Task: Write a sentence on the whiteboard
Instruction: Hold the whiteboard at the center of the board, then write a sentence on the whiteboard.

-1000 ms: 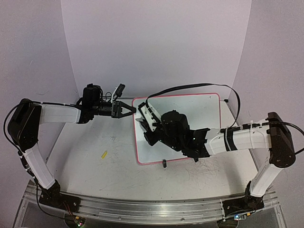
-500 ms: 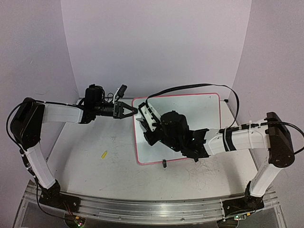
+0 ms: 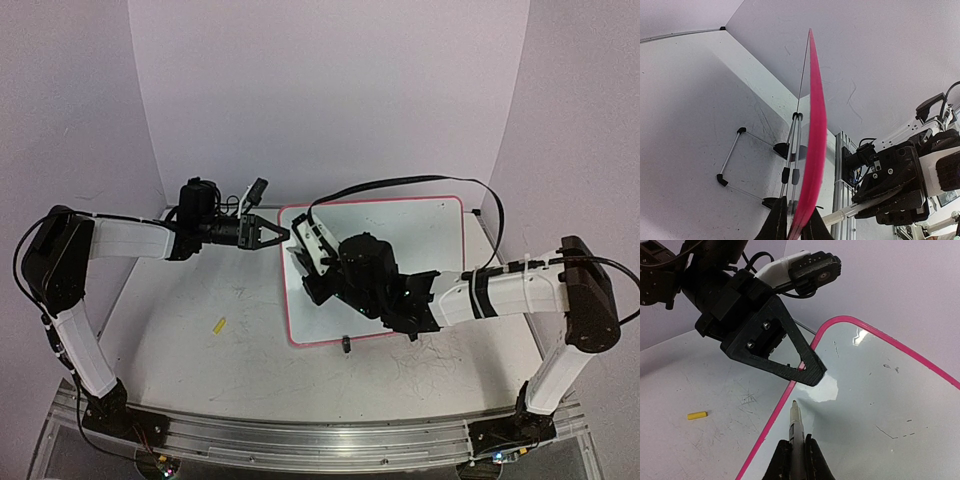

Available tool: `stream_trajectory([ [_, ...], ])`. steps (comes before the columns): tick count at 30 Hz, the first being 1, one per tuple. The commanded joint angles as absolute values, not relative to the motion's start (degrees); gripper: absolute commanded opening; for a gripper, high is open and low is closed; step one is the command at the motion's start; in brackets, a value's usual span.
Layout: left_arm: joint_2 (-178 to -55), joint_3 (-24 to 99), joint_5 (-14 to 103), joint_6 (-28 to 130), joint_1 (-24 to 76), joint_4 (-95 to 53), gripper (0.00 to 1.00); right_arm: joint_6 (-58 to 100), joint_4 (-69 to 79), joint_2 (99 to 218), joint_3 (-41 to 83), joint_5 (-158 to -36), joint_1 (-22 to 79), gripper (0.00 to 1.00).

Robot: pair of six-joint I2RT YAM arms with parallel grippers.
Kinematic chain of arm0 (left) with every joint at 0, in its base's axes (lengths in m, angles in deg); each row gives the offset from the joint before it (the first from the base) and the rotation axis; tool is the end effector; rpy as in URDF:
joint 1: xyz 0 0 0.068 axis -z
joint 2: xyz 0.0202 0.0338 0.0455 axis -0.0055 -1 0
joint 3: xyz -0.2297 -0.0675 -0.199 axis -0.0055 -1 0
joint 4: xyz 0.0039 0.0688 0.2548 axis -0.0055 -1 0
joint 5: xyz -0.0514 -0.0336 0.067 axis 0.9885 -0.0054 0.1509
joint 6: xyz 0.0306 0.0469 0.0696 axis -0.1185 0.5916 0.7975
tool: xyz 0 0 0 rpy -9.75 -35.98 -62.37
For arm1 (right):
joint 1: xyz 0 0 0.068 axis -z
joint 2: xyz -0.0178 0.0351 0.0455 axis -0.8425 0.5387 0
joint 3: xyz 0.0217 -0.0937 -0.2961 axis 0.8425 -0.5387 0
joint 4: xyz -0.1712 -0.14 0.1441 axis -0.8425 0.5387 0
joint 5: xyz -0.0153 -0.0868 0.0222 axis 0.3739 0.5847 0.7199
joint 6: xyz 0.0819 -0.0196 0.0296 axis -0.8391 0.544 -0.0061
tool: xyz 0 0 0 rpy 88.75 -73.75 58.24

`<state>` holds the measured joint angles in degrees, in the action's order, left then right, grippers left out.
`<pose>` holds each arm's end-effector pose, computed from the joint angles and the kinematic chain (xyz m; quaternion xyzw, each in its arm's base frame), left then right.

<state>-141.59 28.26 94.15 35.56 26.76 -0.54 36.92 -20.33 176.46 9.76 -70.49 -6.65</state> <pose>0.3441 -0.2515 0.2773 0.2957 0.6944 -0.5838 0.2994 0.2216 0.3963 0.2946 -0.3671 0.6708 0.1784 0.6192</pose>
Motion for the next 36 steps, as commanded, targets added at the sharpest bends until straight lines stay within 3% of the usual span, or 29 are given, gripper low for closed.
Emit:
stream_trajectory([
  [1, -139.8, 28.6, 95.4, 37.0, 26.9, 1.6, 0.09, 37.0, -22.9, 176.3, 11.0, -68.6, -6.8, 0.00],
  [36, -138.5, 28.1, 96.3, 38.2, 27.6, 1.6, 0.01, 36.6, -22.6, 178.6, 11.4, -66.9, -6.9, 0.00],
])
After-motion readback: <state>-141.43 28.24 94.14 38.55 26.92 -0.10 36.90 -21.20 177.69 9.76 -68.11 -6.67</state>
